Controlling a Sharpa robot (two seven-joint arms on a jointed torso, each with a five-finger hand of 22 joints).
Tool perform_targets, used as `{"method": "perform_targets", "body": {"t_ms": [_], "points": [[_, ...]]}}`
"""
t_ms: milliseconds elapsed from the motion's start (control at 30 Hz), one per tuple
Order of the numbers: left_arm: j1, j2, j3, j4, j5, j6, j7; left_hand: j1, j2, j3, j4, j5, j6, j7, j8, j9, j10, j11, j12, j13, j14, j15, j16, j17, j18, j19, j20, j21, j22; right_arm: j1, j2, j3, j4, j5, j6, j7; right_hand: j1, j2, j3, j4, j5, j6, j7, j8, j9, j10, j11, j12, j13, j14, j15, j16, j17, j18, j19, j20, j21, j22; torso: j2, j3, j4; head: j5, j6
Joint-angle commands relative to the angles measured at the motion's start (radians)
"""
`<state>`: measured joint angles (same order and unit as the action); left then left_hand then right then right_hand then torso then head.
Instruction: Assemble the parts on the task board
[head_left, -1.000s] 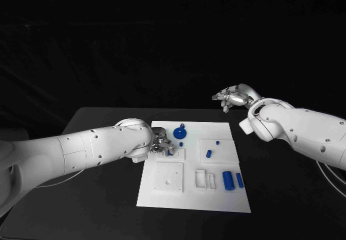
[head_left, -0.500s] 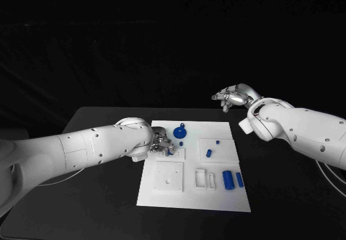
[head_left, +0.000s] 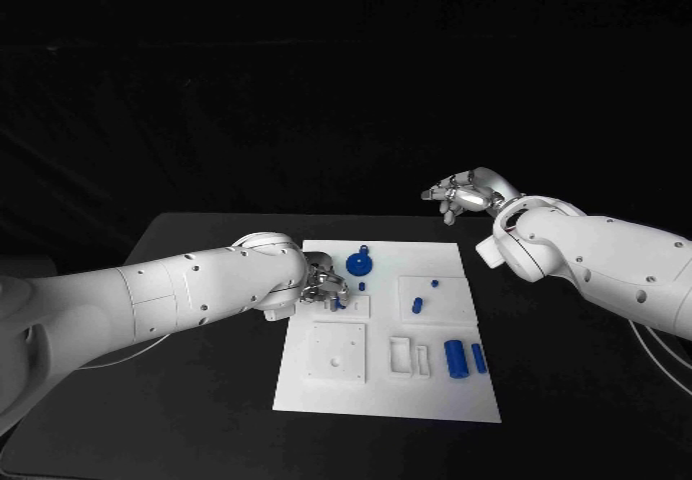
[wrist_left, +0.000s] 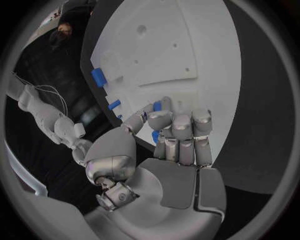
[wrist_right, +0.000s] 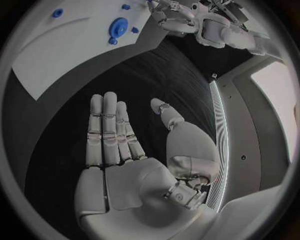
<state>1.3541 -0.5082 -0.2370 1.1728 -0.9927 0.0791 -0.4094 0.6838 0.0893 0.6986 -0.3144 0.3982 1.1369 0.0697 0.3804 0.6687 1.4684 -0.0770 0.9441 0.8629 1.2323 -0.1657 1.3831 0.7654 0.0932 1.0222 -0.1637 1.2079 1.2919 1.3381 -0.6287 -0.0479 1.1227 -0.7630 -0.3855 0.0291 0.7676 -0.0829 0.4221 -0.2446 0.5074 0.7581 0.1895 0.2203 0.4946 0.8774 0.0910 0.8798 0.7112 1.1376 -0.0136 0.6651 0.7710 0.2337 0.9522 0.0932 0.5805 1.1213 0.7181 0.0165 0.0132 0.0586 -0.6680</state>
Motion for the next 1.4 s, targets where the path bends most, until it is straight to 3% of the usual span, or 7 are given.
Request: {"method": "perform_targets", "body": {"t_ms": [33, 567, 733, 867, 1067, 1267, 1400], "points": [[-0.005, 0.006, -0.004, -0.003, -0.003, 0.036, -0.015, -0.005, 0.01, 0.04, 0.033, 0.006, 0.12, -0.088, 0.008, 0.002, -0.051, -0.051, 0.005, 0.001, 0.028, -0.058, 0.006, -0.001, 0.016, -0.006, -0.104, 0.004, 0.002, -0.001, 0.002, 0.001, -0.002, -0.004, 0.011, -0.003, 0.004, 0.007, -0.004, 0.0, 0.006, 0.003, 0.014, 0.006, -0.001, -0.007, 0.003, 0.007, -0.002, -0.002, 0.008, -0.005, 0.001, 0.02, -0.001, 0.009, -0.006, 0.001, 0.0, 0.0, 0.0005, -0.001, 0.0], [-0.004, 0.009, -0.004, -0.009, 0.018, 0.097, -0.022, -0.048, 0.017, 0.027, 0.077, -0.056, 0.128, -0.089, 0.025, 0.01, -0.053, -0.051, 0.032, 0.001, 0.025, -0.05, 0.02, -0.003, 0.015, -0.013, -0.101, 0.004, 0.003, -0.002, 0.003, 0.001, -0.003, -0.007, 0.015, -0.005, 0.009, 0.008, -0.004, -0.004, 0.013, 0.002, 0.015, 0.007, -0.003, -0.012, 0.004, 0.012, -0.009, -0.003, 0.009, -0.009, 0.006, 0.023, -0.005, 0.012, -0.008, 0.003, -0.001, -0.0008, 0.0008, -0.003, -0.005], [-0.003, 0.009, -0.004, -0.01, 0.034, 0.104, -0.024, -0.046, 0.025, 0.04, 0.06, 0.006, 0.126, -0.09, 0.03, 0.011, -0.056, -0.052, 0.04, -0.002, 0.022, -0.047, 0.025, -0.004, 0.016, -0.018, -0.101, 0.008, 0.007, -0.002, 0.002, 0.001, -0.003, -0.009, 0.016, -0.005, 0.014, 0.01, -0.003, -0.007, 0.018, 0.001, 0.015, 0.007, -0.003, -0.014, 0.004, 0.016, -0.013, -0.003, 0.009, -0.012, 0.008, 0.024, -0.006, 0.014, -0.008, 0.004, -0.001, -0.0008, 0.0007, -0.003, -0.005], [-0.003, 0.009, -0.004, -0.011, 0.035, 0.103, -0.023, -0.044, 0.025, 0.043, 0.056, 0.018, 0.126, -0.09, 0.032, 0.012, -0.057, -0.052, 0.043, -0.003, 0.022, -0.046, 0.026, -0.005, 0.017, -0.017, -0.101, 0.008, 0.007, -0.003, 0.003, 0.001, -0.003, -0.009, 0.017, -0.005, 0.016, 0.011, -0.003, -0.008, 0.018, 0.001, 0.016, 0.008, -0.004, -0.015, 0.005, 0.017, -0.014, -0.003, 0.009, -0.013, 0.009, 0.025, -0.006, 0.015, -0.008, 0.005, -0.001, -0.0012, 0.0007, -0.004, -0.005], [-0.002, 0.009, -0.003, -0.019, 0.036, 0.092, -0.024, -0.044, 0.026, 0.042, 0.057, 0.016, 0.126, -0.09, 0.033, 0.012, -0.057, -0.052, 0.044, -0.003, 0.022, -0.046, 0.026, -0.005, 0.016, -0.017, -0.101, 0.009, 0.007, -0.005, 0.004, 0.001, -0.005, -0.011, 0.017, -0.005, 0.019, 0.012, -0.002, -0.01, 0.017, 0.001, 0.016, 0.008, -0.004, -0.017, 0.005, 0.019, -0.017, -0.003, 0.01, -0.014, 0.011, 0.025, -0.006, 0.016, -0.009, 0.006, 0.0, -0.001, 0.0012, -0.004, -0.004], [-0.001, 0.01, -0.003, -0.026, 0.036, 0.078, -0.02, -0.046, 0.027, 0.038, 0.068, -0.016, 0.124, -0.09, 0.034, 0.012, -0.058, -0.052, 0.047, -0.008, 0.022, -0.047, 0.027, -0.008, 0.017, -0.016, -0.1, 0.008, 0.006, -0.01, 0.006, 0.001, -0.007, -0.014, 0.018, -0.005, 0.019, 0.013, -0.002, -0.01, 0.016, 0.001, 0.016, 0.009, -0.004, -0.017, 0.005, 0.02, -0.018, -0.003, 0.01, -0.015, 0.012, 0.026, -0.007, 0.017, -0.009, 0.006, 0.0, -0.0018, 0.0014, -0.005, -0.006], [0.0, 0.013, -0.002, -0.034, 0.04, 0.081, -0.02, -0.046, 0.027, 0.038, 0.068, -0.018, 0.124, -0.09, 0.034, 0.012, -0.058, -0.052, 0.047, -0.008, 0.022, -0.047, 0.027, -0.008, 0.017, -0.016, -0.1, 0.008, 0.006, -0.01, 0.007, 0.001, -0.008, -0.015, 0.019, -0.004, 0.02, 0.013, -0.003, -0.01, 0.016, 0.001, 0.016, 0.009, -0.004, -0.018, 0.005, 0.021, -0.019, -0.004, 0.01, -0.015, 0.012, 0.026, -0.007, 0.017, -0.009, 0.006, 0.0, -0.0015, 0.0013, -0.006, -0.008]]}}
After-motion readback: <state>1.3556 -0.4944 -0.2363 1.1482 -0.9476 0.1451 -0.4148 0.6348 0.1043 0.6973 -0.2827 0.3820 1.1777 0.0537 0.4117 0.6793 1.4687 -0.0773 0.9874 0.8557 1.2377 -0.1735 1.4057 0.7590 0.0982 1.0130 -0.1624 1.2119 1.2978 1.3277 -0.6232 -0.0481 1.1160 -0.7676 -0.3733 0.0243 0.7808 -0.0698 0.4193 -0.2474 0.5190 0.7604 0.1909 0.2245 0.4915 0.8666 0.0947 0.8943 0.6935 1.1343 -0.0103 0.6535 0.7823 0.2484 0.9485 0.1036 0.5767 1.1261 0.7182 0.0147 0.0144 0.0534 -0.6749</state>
